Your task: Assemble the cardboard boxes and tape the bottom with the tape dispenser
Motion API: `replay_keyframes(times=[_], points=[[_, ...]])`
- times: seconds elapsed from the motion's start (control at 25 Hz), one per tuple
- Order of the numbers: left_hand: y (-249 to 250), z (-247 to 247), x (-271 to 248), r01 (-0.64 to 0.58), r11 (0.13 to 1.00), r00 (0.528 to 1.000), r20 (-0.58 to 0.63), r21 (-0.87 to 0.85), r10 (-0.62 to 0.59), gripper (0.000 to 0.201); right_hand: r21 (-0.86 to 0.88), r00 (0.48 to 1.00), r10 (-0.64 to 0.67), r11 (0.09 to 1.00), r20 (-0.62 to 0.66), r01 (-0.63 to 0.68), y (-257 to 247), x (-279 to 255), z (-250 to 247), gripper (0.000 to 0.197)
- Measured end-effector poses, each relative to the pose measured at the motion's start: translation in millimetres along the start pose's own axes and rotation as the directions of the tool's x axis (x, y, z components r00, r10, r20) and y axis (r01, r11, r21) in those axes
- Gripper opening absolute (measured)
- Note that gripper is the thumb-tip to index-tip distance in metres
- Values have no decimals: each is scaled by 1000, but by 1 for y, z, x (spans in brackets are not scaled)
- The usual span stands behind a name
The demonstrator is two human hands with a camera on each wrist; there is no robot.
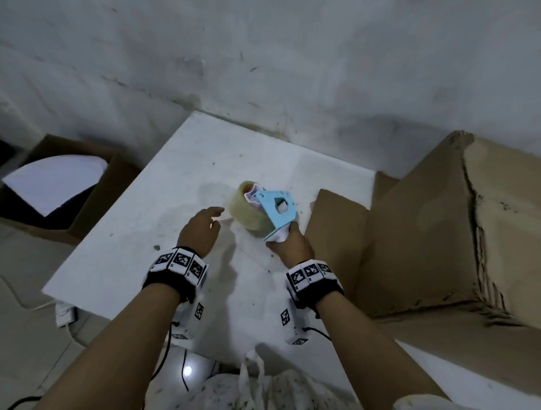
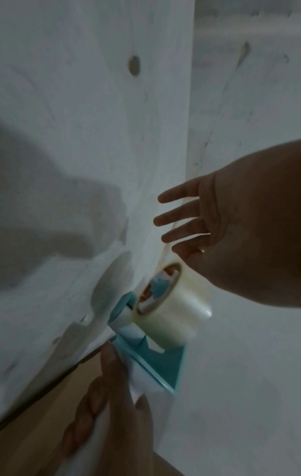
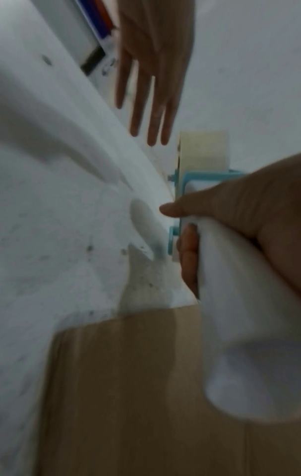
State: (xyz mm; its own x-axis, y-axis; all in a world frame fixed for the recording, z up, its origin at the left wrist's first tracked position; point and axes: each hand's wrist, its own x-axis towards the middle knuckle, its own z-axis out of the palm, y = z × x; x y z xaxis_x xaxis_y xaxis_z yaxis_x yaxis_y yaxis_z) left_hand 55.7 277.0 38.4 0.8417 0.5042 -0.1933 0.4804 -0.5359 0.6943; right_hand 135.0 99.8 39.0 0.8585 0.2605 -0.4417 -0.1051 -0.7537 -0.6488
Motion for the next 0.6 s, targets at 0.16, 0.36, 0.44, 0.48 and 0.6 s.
replay_keyframes(times=[0.16, 0.36, 0.44, 0.48, 0.6], points=[[35, -29, 25, -129, 987, 991, -45, -99, 126, 36, 362, 979, -203, 911, -21, 197, -18, -7, -37, 20], [94, -76, 48, -339, 921, 938, -139, -192, 317, 32, 591, 927, -375, 749, 6, 299, -60, -23, -105, 18], [114, -91, 51, -418, 880, 907, -156, -226, 391, 29, 632, 919, -392, 704, -37, 326, -69, -30, -124, 18], [123, -97, 50, -451, 857, 892, -159, -248, 424, 28, 651, 913, -397, 669, -94, 358, -73, -34, -130, 18], [146, -109, 46, -504, 797, 863, -155, -333, 481, 28, 725, 883, -384, 523, -269, 448, -85, -44, -142, 13]])
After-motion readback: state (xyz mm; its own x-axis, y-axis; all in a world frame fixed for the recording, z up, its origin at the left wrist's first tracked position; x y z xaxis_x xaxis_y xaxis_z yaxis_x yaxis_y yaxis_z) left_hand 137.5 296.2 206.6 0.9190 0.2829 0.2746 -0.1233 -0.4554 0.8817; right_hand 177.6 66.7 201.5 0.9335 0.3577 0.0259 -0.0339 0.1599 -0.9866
